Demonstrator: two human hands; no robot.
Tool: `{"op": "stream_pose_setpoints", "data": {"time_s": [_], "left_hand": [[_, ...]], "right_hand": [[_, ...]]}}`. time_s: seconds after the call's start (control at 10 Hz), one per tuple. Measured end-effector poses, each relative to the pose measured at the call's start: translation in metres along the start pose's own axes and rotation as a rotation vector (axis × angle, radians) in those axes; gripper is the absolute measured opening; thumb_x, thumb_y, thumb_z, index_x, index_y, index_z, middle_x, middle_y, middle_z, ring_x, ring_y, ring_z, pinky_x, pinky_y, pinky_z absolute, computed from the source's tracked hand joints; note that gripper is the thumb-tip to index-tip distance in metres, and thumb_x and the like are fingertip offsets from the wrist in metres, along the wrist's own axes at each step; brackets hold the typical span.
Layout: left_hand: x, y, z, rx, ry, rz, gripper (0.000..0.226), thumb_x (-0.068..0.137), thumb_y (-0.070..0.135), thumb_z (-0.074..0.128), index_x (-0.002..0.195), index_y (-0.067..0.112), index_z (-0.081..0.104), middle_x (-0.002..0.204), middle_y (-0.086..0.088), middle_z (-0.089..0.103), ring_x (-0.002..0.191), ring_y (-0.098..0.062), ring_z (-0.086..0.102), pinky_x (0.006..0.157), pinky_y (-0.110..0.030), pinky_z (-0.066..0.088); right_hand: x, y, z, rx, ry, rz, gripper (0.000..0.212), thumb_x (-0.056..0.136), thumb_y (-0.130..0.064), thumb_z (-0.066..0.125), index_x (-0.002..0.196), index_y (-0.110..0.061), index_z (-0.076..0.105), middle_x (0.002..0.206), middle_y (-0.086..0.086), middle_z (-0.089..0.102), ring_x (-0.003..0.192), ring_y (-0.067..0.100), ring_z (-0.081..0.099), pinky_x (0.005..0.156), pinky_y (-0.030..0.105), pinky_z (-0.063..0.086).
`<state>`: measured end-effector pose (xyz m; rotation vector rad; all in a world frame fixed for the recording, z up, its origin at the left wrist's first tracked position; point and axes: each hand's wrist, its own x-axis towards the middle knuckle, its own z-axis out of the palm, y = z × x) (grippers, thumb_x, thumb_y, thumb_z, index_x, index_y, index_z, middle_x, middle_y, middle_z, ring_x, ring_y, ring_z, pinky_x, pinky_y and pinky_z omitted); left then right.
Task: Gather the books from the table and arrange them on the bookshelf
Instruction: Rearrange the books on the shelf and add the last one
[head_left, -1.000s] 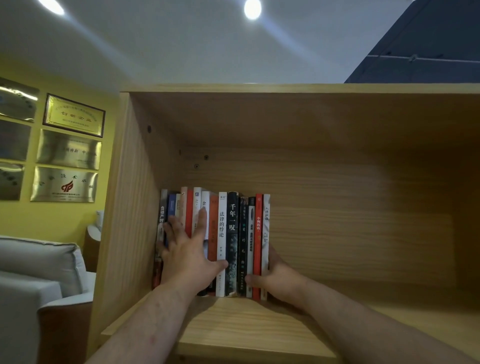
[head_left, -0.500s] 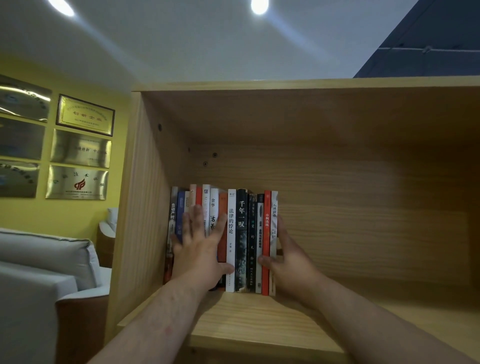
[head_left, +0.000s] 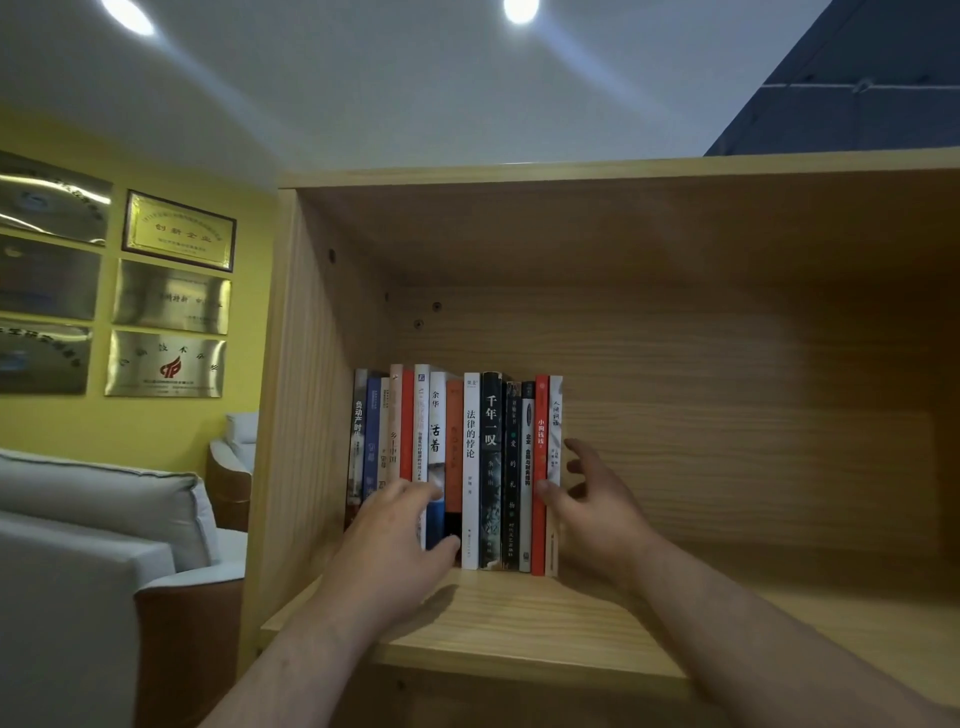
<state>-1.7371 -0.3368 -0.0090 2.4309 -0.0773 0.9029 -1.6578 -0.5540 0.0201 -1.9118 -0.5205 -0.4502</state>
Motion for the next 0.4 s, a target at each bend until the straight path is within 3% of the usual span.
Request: {"op": "stream_pose_setpoints", "data": {"time_s": [0.2,0.3,0.4], "left_hand": [[0.005,0.001,0.002,0.037,-0.109,0.019,0.062,0.088,0.042,0.069,0.145,0.033,0.046,0.136,0.016,0.045,0.137,-0.009,0.034,0.115,-0.034,0.034],[0.005,0.001,0.002,0.083,-0.104,0.030,0.065,0.088,0.044,0.069,0.147,0.033,0.045,0.136,0.016,0.045,0.134,-0.008,0.034,0.116,-0.033,0.034],[0.006,0.001,0.004,0.087,-0.104,0.029,0.065,0.088,0.043,0.068,0.148,0.033,0.044,0.137,0.016,0.044,0.134,-0.008,0.034,0.116,-0.034,0.034]], "right_hand": [[-0.004,-0.007,-0.011,-0.046,0.131,-0.040,0.055,0.096,-0.030,0.063,0.145,-0.031,0.040,0.135,-0.004,0.052,0.110,0.013,0.058,0.074,0.022,0.051],[-0.027,-0.059,-0.046,-0.040,0.277,-0.298,0.034,0.097,-0.020,0.062,0.130,-0.019,0.057,0.117,-0.005,0.062,0.108,0.015,0.062,0.093,0.035,0.057],[-0.089,-0.132,-0.109,0.091,0.406,-0.622,0.021,0.094,-0.016,0.057,0.111,-0.014,0.070,0.102,-0.001,0.071,0.094,0.014,0.068,0.087,0.028,0.059]]}}
